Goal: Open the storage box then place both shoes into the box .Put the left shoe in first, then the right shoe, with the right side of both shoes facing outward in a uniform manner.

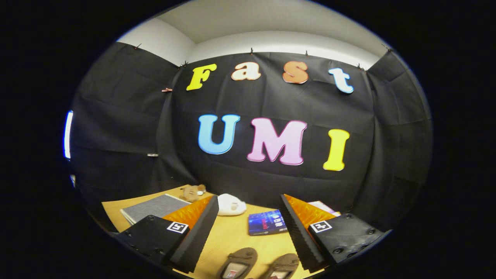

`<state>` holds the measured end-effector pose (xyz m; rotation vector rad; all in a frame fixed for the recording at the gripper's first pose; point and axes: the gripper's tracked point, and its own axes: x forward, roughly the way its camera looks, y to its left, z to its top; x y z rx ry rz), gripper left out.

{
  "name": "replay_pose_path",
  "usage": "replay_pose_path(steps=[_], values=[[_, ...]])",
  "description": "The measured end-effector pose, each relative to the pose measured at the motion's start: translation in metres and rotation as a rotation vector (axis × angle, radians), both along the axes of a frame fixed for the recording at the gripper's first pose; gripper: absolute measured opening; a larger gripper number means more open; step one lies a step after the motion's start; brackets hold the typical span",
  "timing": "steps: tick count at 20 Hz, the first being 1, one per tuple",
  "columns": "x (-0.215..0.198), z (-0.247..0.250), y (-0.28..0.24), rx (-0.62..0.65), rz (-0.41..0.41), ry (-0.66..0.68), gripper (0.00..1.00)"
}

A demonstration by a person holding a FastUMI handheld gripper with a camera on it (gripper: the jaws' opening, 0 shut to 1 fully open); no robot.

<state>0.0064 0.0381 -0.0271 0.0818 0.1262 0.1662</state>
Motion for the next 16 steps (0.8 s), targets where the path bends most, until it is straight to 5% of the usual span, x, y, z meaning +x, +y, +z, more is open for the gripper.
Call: replay_pose_path(steps=[5,11,16], values=[[-0.001,-0.041,0.065,0.379,0.302,0.255,0.99],[0.008,-0.118,0.096,1.038,0.357,0.751,0.98],[0.025,-0.174,0.131,1.115,0.420,0.890,0.98]])
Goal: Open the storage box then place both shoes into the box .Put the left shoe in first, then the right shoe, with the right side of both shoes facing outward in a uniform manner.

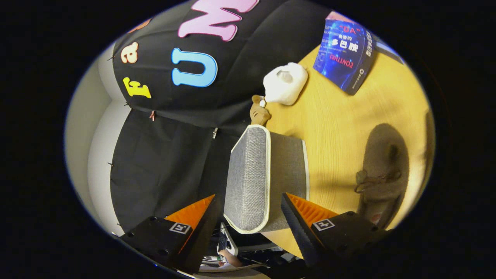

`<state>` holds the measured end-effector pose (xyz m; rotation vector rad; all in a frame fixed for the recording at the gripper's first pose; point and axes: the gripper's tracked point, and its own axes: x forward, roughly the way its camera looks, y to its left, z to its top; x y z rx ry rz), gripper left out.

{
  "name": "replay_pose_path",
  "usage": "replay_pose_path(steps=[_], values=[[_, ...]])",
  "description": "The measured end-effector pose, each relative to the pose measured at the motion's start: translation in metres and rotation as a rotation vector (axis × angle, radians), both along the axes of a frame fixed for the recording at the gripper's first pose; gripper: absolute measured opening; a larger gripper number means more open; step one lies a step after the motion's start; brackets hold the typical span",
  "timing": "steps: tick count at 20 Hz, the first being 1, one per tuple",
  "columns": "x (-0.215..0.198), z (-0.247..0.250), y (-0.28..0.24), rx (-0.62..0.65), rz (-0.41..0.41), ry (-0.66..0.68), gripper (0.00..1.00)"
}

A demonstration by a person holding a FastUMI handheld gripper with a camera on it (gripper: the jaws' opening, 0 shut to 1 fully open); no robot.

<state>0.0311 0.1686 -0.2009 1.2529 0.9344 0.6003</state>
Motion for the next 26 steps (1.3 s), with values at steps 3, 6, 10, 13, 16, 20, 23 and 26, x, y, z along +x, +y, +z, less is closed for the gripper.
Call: replay_pose_path(steps=[3,6,10,13,16,20,23,26], values=[[0.011,-0.019,0.019,0.059,0.014,0.058,0.98],[0.024,-0.034,0.027,0.114,0.012,0.108,0.97],[0.024,-0.036,0.049,0.187,0.049,0.124,0.95],[0.029,-0.024,0.063,0.235,0.079,0.114,0.95],[0.033,-0.020,0.066,0.261,0.088,0.104,0.83],[0.033,-0.013,0.057,0.275,0.092,0.067,0.36],[0.028,-0.002,0.057,0.237,0.106,0.013,0.05],[0.029,0.015,0.056,0.185,0.089,-0.034,0.05]])
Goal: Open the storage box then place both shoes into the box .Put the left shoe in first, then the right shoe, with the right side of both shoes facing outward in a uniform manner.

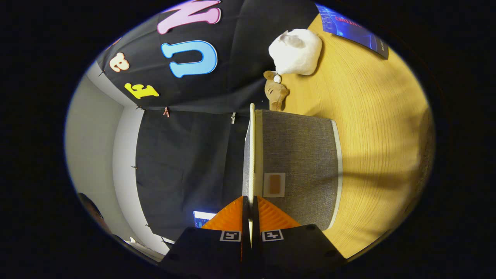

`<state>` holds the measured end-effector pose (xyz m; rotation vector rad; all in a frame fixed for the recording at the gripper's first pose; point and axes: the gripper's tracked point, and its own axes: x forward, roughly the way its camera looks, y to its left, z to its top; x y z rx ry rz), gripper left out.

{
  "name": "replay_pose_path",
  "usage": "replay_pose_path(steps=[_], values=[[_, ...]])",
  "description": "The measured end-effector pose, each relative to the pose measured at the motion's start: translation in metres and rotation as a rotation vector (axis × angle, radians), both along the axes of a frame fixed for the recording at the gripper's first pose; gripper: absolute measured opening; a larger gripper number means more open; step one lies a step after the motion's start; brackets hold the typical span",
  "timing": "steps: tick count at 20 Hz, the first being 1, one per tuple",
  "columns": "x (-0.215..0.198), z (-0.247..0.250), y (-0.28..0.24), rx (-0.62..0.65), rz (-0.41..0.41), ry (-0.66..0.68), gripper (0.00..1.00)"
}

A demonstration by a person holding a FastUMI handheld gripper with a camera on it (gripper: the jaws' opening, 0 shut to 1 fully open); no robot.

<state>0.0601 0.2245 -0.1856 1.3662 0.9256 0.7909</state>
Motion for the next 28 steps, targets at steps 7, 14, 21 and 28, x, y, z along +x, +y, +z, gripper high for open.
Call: replay_pose_path(steps=[7,14,21,28], values=[[0.011,0.086,0.020,-0.113,-0.084,-0.178,0.05],[0.023,0.148,0.074,-0.242,-0.121,-0.326,0.05],[0.030,0.183,0.175,-0.260,-0.065,-0.418,0.05],[0.043,0.167,0.262,-0.340,-0.006,-0.494,0.11]])
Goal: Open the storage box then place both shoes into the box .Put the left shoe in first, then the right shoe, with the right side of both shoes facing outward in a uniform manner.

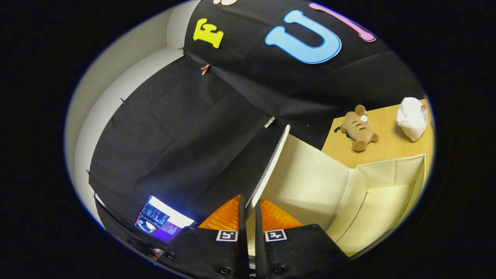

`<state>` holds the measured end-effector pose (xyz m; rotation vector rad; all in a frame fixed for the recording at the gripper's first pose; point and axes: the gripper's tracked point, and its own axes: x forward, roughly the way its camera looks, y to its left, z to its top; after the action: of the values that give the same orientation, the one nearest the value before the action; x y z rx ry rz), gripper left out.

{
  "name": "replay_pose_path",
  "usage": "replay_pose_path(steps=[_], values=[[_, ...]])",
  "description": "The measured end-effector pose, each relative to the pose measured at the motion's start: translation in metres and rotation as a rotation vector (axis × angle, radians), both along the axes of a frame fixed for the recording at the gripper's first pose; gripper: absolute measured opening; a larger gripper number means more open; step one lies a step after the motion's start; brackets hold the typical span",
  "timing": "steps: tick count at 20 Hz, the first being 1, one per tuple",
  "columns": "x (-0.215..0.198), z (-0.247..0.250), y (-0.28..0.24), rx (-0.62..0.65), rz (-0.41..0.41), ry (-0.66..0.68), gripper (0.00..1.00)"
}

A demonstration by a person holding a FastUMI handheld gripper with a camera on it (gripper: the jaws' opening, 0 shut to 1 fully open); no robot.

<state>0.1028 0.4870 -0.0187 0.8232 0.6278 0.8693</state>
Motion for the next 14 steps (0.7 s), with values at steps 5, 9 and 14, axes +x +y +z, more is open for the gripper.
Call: replay_pose_path(steps=[5,9,14], values=[[0.007,-0.014,0.017,-0.076,-0.015,-0.042,0.37],[0.013,-0.023,0.003,-0.132,-0.050,-0.060,0.81],[0.010,-0.012,-0.037,-0.193,-0.110,-0.150,0.95]])
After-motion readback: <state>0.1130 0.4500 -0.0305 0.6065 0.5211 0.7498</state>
